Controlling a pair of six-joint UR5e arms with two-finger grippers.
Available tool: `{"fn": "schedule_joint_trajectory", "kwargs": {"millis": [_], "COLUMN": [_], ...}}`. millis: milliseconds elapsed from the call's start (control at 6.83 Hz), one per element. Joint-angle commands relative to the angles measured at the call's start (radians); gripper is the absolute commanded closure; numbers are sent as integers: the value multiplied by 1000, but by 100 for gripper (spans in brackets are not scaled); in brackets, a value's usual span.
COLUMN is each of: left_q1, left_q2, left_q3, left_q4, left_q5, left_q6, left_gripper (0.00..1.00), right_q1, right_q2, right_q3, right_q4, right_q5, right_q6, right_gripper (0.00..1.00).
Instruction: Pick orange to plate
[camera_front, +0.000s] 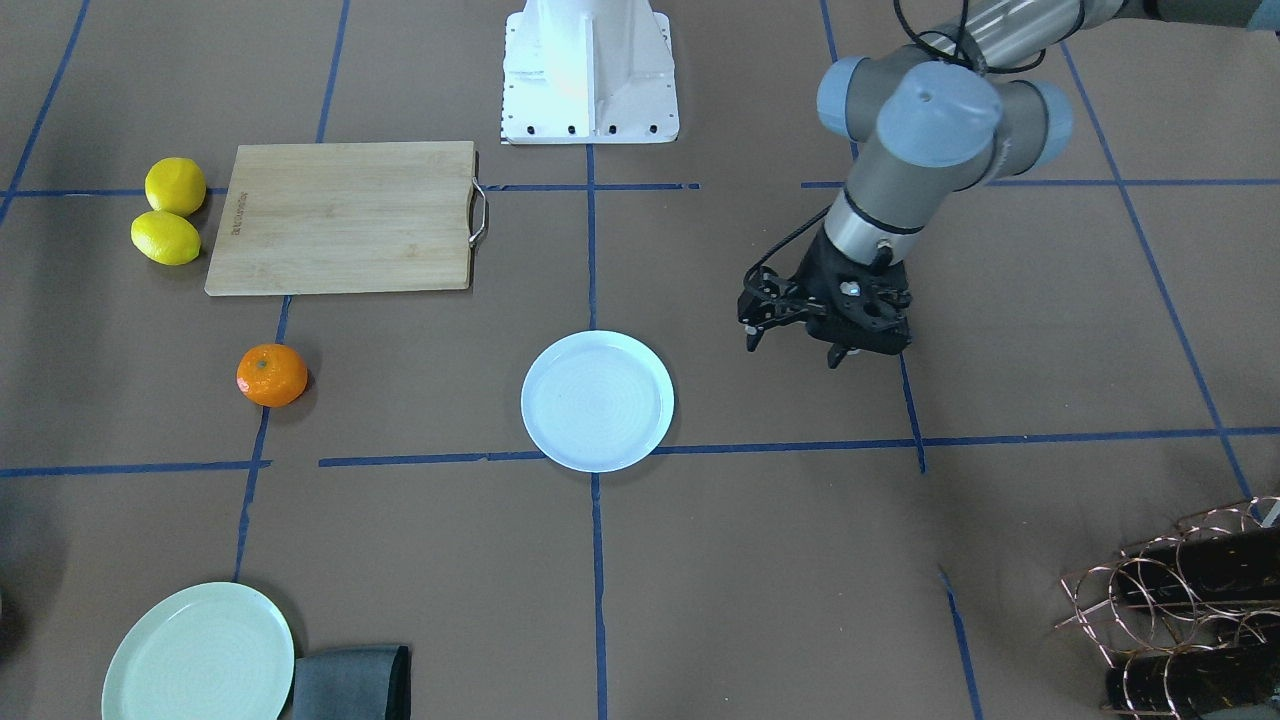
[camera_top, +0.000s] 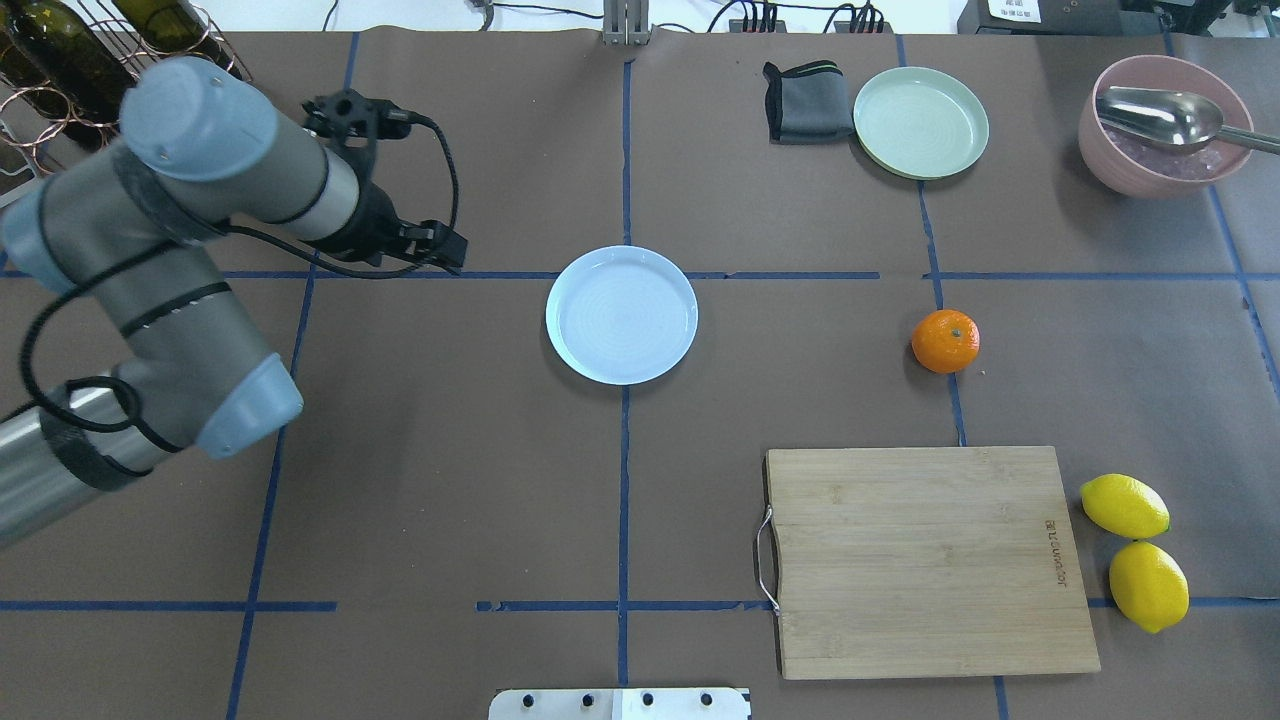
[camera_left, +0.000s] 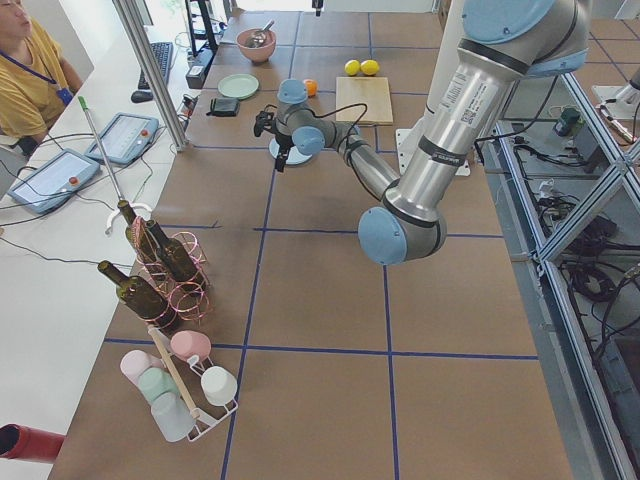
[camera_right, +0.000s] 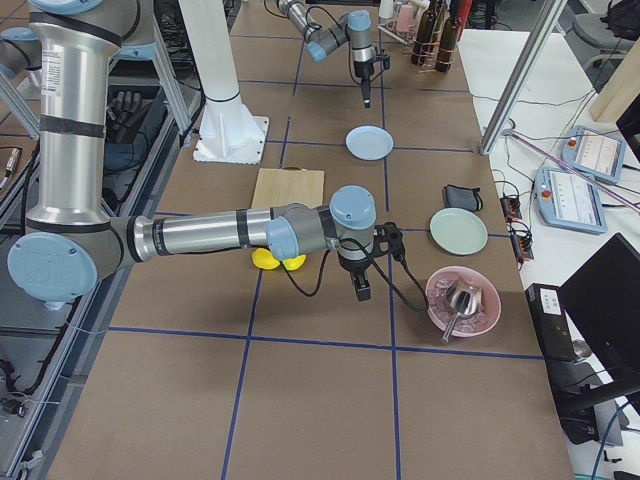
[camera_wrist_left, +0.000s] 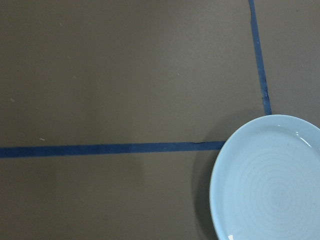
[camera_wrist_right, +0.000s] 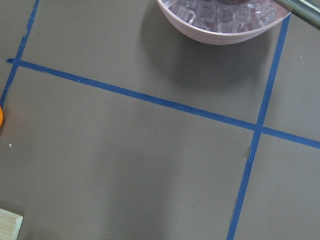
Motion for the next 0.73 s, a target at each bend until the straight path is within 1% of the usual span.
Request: {"fn": "schedule_joint_trajectory", "kwargs": {"millis": [0,146,439,585], "left_q1": [-224,-344,-518,-599], "left_q2": [171,236,374,456], "left_q3": [-43,-25,21,38], "left_q4": [44,47,49,50], "left_q5": [-140,-175,-198,-295], "left_q6": [442,625,874,918], "left_gripper": [0,0,0,0], "right_q1": [-2,-2,-4,-4], "right_q2": [1,1,7,7], "right_q3": [0,-5,-34,-35], "right_q4": [1,1,11,11], "right_q5": [0,-2,0,0], "right_q6": [-1,-1,-3,-3], "right_gripper": [0,0,0,0]}}
